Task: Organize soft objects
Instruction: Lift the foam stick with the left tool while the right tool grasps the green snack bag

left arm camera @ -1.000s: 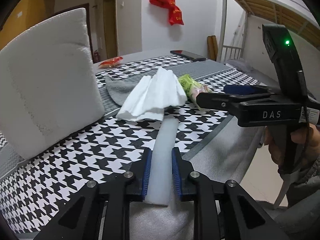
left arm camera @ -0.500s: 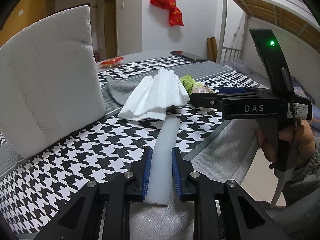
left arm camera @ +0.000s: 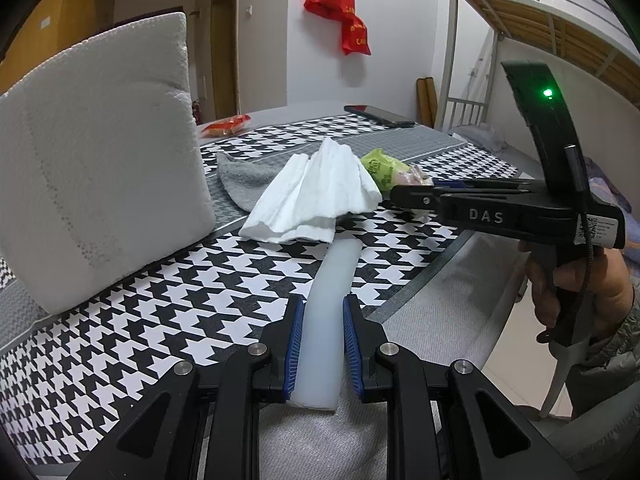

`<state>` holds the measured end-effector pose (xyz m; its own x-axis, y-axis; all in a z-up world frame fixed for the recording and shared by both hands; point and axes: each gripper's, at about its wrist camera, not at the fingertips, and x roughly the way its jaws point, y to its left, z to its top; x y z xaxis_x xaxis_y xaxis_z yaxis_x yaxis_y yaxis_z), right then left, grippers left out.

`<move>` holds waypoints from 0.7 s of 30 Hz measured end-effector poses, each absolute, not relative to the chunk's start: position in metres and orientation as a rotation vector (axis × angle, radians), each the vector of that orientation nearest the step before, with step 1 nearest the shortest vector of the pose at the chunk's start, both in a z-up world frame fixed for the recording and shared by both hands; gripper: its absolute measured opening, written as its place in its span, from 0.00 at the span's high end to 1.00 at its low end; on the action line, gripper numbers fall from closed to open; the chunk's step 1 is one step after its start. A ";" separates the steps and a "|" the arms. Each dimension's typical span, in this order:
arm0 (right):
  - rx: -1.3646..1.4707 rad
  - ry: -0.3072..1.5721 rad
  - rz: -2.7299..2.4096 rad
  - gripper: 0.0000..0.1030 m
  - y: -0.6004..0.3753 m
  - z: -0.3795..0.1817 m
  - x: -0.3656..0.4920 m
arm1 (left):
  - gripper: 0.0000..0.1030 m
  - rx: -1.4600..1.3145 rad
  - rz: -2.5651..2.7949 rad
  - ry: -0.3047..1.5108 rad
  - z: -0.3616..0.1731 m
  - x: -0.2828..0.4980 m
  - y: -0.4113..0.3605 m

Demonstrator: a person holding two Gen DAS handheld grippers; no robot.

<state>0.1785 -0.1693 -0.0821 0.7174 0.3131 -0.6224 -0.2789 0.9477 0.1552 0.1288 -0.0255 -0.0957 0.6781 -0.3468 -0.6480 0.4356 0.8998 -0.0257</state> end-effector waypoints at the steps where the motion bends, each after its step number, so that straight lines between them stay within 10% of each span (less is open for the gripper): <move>1: 0.053 0.689 0.325 0.68 -0.171 -0.080 0.177 | 0.79 0.132 -0.438 0.696 -0.095 0.128 -0.025; 21: 0.047 0.587 0.336 0.68 -0.178 -0.046 0.141 | 0.79 0.136 -0.400 0.609 -0.066 0.098 -0.017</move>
<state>0.1412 -0.1781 -0.0456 0.7799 0.3243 -0.5353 -0.2977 0.9446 0.1386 0.0979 -0.0168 -0.0659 0.7464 -0.3245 -0.5810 0.4034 0.9150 0.0072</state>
